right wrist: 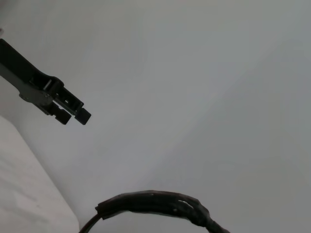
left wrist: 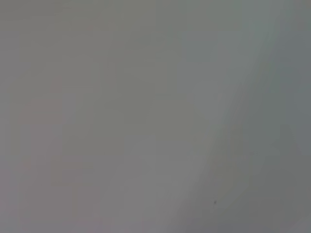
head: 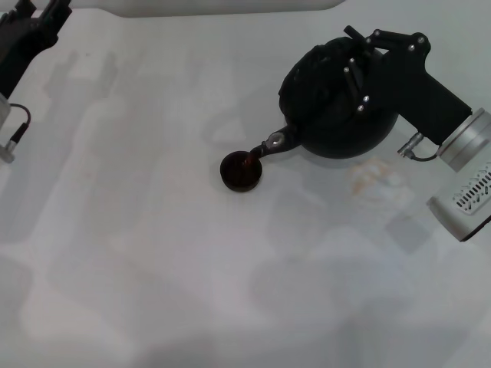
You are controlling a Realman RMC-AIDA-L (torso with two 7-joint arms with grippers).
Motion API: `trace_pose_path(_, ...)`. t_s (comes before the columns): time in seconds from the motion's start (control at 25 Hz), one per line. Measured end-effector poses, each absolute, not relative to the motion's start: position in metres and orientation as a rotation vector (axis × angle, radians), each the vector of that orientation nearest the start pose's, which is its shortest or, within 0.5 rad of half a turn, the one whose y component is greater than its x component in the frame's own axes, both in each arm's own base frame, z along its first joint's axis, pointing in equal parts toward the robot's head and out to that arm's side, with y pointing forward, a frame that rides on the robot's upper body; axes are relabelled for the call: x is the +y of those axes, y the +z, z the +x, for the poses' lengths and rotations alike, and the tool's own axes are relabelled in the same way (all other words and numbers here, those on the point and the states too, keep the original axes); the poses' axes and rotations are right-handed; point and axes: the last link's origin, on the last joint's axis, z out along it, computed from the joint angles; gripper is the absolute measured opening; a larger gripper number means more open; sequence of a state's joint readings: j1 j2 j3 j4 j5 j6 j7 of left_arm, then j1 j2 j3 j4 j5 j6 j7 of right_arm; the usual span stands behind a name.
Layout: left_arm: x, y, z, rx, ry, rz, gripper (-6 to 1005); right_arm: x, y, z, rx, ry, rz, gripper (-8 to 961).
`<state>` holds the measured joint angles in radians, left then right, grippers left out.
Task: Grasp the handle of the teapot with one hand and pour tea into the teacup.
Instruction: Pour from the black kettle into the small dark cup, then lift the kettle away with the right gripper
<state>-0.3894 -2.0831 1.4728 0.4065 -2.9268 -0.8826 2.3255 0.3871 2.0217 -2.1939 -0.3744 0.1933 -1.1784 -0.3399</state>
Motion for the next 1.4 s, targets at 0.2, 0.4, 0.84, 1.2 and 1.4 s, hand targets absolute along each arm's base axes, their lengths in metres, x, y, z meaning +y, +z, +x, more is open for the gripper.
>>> trace_pose_path(0.2,0.3651,-0.0029,-0.3115,-0.941,-0.97,-1.638,713,0.3156,-0.0543,0.264,-0.354,0.498,-1.987,116)
trace_pose_path(0.4,0.3649,-0.0034,-0.3111,-0.94,-0.973,-1.638,713,0.3158,-0.0546,0.2645,-0.353,0.494,-1.989,113)
trace_pose_path(0.84,0.3648,-0.0027,-0.3111,-0.939,-0.977,-1.636,713,0.3158,-0.0548,0.2647,-0.362,0.485,-1.988,111)
trace_pose_path(1.2,0.3652,-0.003,-0.3111,-0.94,-0.974,-1.637,714,0.3158,-0.0548,0.2647,-0.373,0.478,-1.985,111)
trace_pose_path(1.4,0.3655,-0.003,-0.3108,-0.939,-0.974,-1.638,713,0.3156,-0.0554,0.2643,-0.373,0.48,-1.985,111)
